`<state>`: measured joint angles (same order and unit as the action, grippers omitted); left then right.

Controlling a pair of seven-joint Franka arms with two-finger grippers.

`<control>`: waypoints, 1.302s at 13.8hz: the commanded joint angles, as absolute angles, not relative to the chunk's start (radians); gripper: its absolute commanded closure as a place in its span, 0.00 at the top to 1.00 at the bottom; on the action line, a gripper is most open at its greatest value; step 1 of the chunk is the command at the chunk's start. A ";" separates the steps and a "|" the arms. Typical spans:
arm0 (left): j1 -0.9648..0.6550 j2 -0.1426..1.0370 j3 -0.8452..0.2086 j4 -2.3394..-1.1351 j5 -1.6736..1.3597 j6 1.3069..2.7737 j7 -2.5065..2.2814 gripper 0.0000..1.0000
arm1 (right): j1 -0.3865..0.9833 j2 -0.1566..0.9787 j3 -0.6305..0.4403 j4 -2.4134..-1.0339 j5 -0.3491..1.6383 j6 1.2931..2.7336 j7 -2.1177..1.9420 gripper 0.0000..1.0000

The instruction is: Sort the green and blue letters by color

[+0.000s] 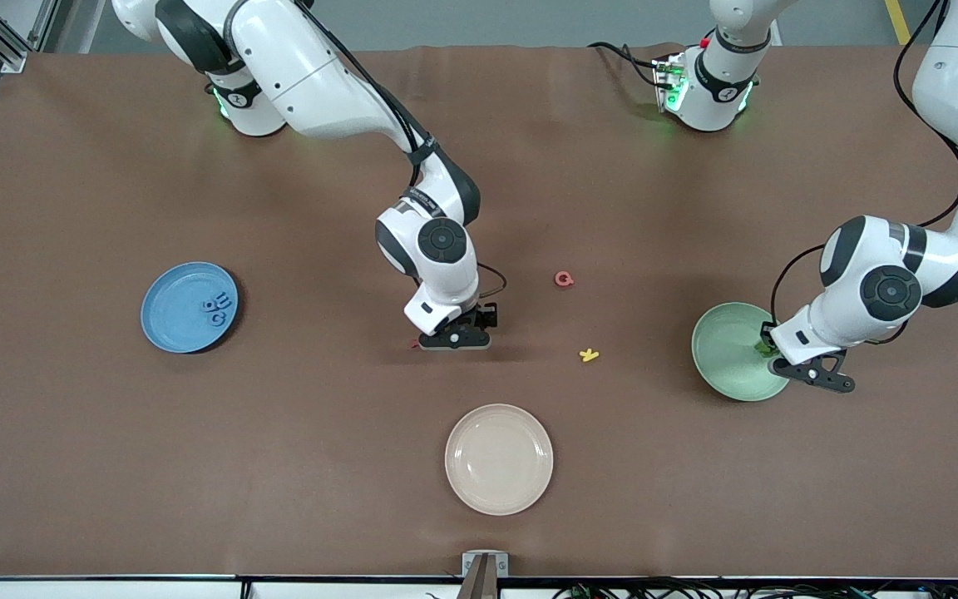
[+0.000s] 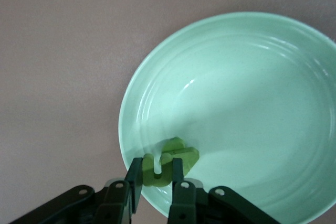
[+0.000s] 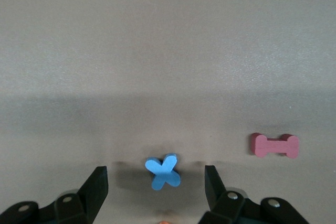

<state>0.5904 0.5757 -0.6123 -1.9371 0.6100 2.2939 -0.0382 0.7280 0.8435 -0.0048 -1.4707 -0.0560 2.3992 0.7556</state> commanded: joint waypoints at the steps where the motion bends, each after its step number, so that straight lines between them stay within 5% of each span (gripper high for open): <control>1: 0.604 0.568 -0.627 -1.951 0.611 2.287 -0.046 0.09 | 0.732 0.868 -0.008 -1.433 -0.095 2.393 0.753 0.68; 6: 0.603 0.577 -0.630 -1.960 0.609 2.287 -0.048 0.11 | 0.732 0.874 -0.008 -1.433 -0.100 2.393 0.758 0.54; 12: 0.601 0.584 -0.630 -1.960 0.607 2.289 -0.048 0.14 | 0.729 0.874 -0.008 -1.433 -0.091 2.393 0.772 0.03; 14: 0.601 0.584 -0.630 -1.959 0.607 2.289 -0.046 0.22 | 0.723 0.870 -0.006 -1.431 -0.091 2.390 0.779 0.00; 15: 0.600 0.584 -0.630 -1.957 0.607 2.289 -0.046 0.33 | 0.715 0.862 -0.006 -1.424 -0.086 2.373 0.775 0.00; 17: 0.600 0.584 -0.644 -1.957 0.607 2.290 -0.046 0.96 | 0.675 0.838 -0.005 -1.411 -0.080 2.285 0.762 0.00; 18: 0.600 0.583 -0.652 -1.954 0.606 2.289 -0.048 1.00 | 0.648 0.827 0.001 -1.408 -0.081 2.213 0.721 0.00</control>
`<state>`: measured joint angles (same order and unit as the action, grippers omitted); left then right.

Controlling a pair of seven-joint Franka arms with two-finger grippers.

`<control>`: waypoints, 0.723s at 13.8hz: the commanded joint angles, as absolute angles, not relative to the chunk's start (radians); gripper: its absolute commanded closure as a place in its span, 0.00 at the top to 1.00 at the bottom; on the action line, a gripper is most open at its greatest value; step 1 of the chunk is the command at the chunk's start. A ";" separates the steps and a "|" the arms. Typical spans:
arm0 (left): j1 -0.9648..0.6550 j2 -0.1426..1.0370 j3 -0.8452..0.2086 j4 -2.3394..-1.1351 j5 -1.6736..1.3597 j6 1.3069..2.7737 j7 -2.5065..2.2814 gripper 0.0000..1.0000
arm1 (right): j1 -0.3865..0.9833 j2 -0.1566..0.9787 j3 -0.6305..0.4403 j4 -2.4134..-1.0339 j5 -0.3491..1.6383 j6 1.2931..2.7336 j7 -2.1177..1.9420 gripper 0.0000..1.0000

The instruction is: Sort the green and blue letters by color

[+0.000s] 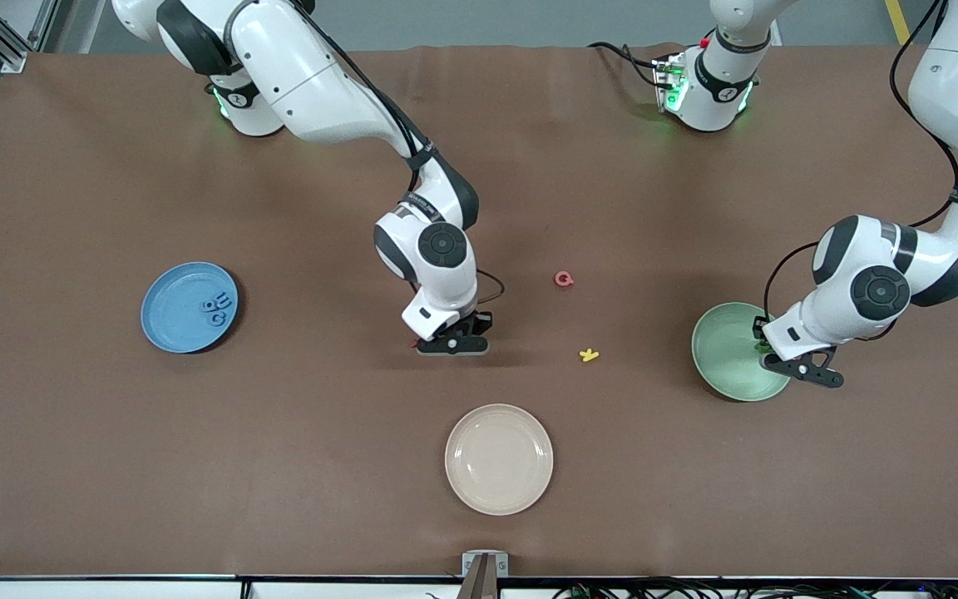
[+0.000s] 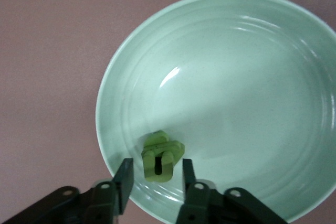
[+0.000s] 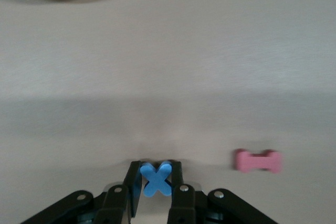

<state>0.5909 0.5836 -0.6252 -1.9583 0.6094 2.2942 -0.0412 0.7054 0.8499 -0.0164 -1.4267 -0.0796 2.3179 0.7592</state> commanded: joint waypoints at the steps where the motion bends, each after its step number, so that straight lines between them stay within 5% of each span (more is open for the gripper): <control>1: 0.601 0.581 -0.653 -1.950 0.606 2.290 -0.048 1.00 | 0.631 0.798 0.000 -1.408 -0.078 2.159 0.650 0.00; 4: 0.603 0.562 -0.682 -1.919 0.572 2.286 -0.043 1.00 | 0.545 0.715 -0.006 -1.451 -0.080 1.988 0.435 0.00; 10: 0.607 0.497 -0.744 -1.818 0.410 2.238 -0.095 1.00 | 0.277 0.413 -0.008 -1.866 -0.089 2.055 -0.031 0.00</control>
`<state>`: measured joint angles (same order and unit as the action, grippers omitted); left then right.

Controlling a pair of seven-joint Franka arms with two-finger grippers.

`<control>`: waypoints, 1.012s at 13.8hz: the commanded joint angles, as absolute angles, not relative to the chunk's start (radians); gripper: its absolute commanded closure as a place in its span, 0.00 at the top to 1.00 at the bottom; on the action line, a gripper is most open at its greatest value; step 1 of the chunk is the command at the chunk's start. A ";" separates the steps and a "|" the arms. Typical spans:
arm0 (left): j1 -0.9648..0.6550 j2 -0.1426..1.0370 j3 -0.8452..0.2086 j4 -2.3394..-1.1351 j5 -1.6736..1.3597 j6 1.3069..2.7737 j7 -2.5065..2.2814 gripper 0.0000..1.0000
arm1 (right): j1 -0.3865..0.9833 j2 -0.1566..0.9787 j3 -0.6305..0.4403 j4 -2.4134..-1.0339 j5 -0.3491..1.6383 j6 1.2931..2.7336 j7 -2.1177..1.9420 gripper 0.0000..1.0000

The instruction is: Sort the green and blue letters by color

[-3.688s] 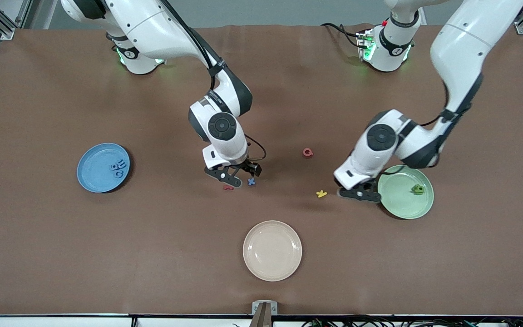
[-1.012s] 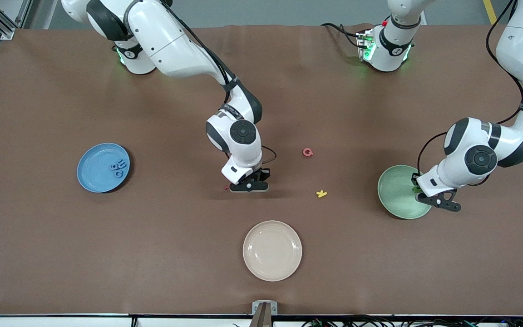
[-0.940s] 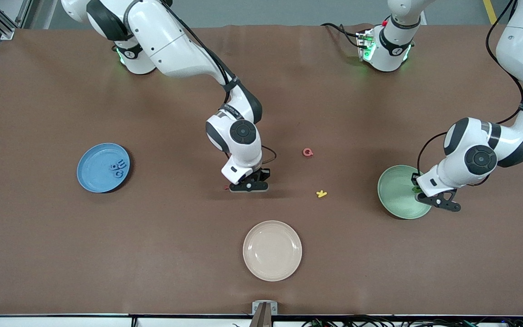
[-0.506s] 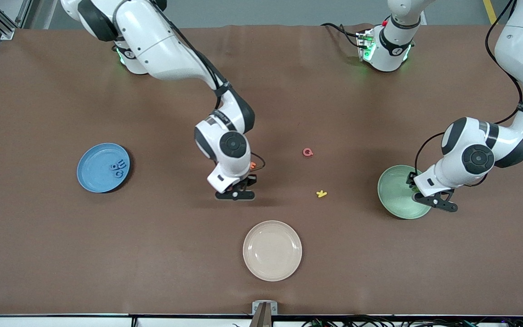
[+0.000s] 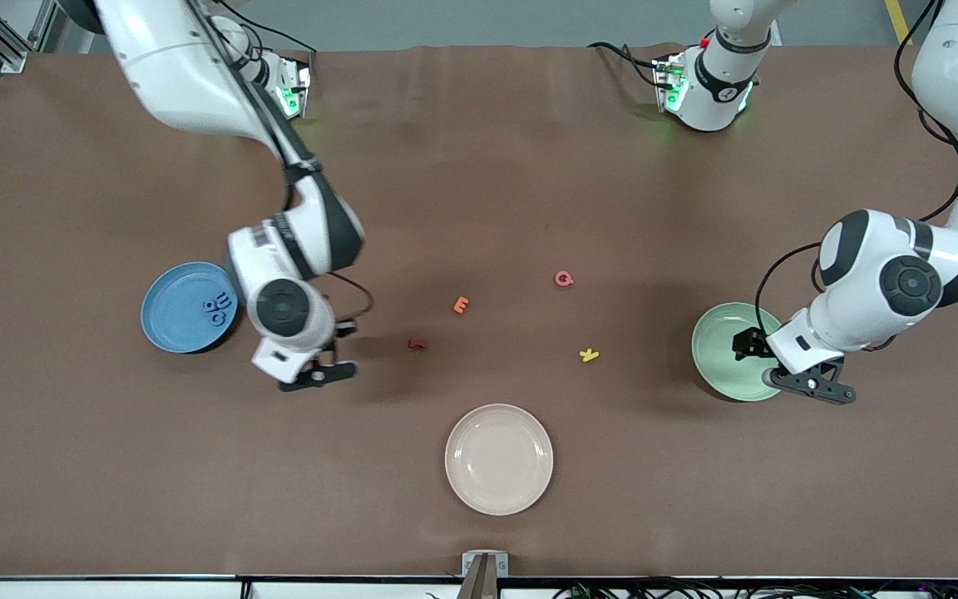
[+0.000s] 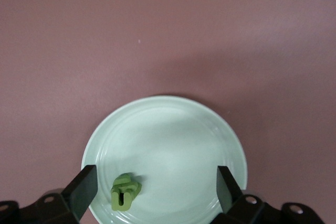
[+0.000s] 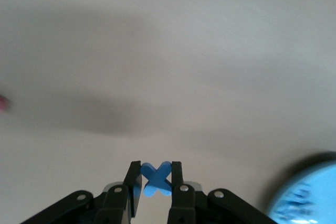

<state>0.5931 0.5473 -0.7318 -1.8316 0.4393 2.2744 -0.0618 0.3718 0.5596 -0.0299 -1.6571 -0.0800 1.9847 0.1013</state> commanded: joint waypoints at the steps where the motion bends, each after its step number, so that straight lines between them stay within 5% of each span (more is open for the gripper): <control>1: 0.604 0.471 -0.745 -1.804 0.407 2.230 -0.119 1.00 | 0.238 0.379 -0.008 -1.935 -0.089 2.101 -0.098 0.00; 5: 0.604 0.448 -0.794 -1.671 0.405 2.042 -0.158 1.00 | 0.053 0.301 -0.008 -2.207 -0.091 2.380 -0.367 0.00; 10: 0.597 0.427 -0.830 -1.502 0.402 1.810 -0.146 1.00 | -0.147 0.308 -0.005 -2.260 -0.089 2.445 -0.635 0.03; 11: 0.578 0.411 -0.822 -1.482 0.387 1.787 -0.146 1.00 | -0.158 0.308 -0.005 -2.260 -0.087 2.439 -0.637 0.16; 12: 0.546 0.387 -0.789 -1.474 0.374 1.760 -0.144 1.00 | -0.158 0.307 -0.003 -2.260 -0.084 2.434 -0.638 0.95; 14: 0.413 0.290 -0.621 -1.476 0.350 1.733 -0.138 1.00 | -0.160 0.299 -0.002 -2.257 -0.080 2.419 -0.637 1.00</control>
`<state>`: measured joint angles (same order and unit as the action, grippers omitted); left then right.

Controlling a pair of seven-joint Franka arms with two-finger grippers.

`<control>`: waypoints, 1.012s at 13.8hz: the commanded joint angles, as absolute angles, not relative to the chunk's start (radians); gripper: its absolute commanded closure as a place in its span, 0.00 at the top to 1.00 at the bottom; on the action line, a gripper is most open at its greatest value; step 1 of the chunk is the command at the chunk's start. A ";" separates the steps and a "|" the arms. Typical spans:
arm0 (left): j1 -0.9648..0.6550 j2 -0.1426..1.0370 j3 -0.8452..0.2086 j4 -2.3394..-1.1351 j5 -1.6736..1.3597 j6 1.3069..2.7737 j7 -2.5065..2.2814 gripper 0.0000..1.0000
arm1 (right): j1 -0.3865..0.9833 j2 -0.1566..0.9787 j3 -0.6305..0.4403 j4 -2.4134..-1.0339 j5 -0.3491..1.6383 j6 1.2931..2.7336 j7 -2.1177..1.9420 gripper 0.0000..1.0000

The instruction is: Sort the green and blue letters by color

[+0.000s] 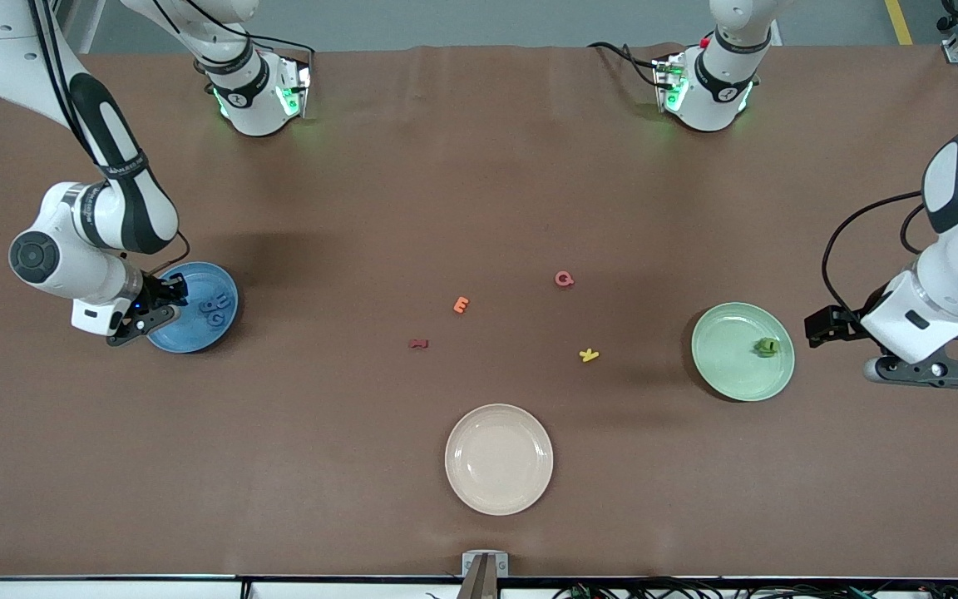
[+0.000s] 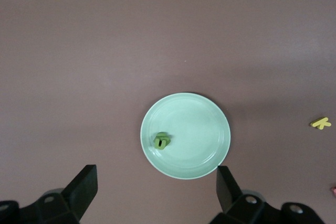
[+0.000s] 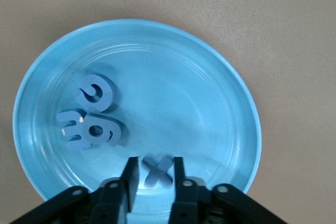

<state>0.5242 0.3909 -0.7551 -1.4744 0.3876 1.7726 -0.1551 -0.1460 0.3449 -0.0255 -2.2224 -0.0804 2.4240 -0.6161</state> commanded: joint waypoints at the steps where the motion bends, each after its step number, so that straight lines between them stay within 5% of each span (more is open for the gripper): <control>1: 0.338 0.249 -0.535 -1.479 0.315 1.715 -0.138 1.00 | -0.156 0.288 -0.002 -2.250 -0.075 2.399 -0.632 1.00; 8: -0.026 0.094 -0.089 -1.496 0.101 1.557 -0.111 1.00 | -0.092 0.233 -0.002 -1.948 -0.060 1.953 -0.294 1.00; 14: -0.071 -0.029 -0.029 -1.608 0.098 1.565 -0.074 1.00 | -0.038 0.132 -0.002 -1.789 -0.057 1.689 -0.063 1.00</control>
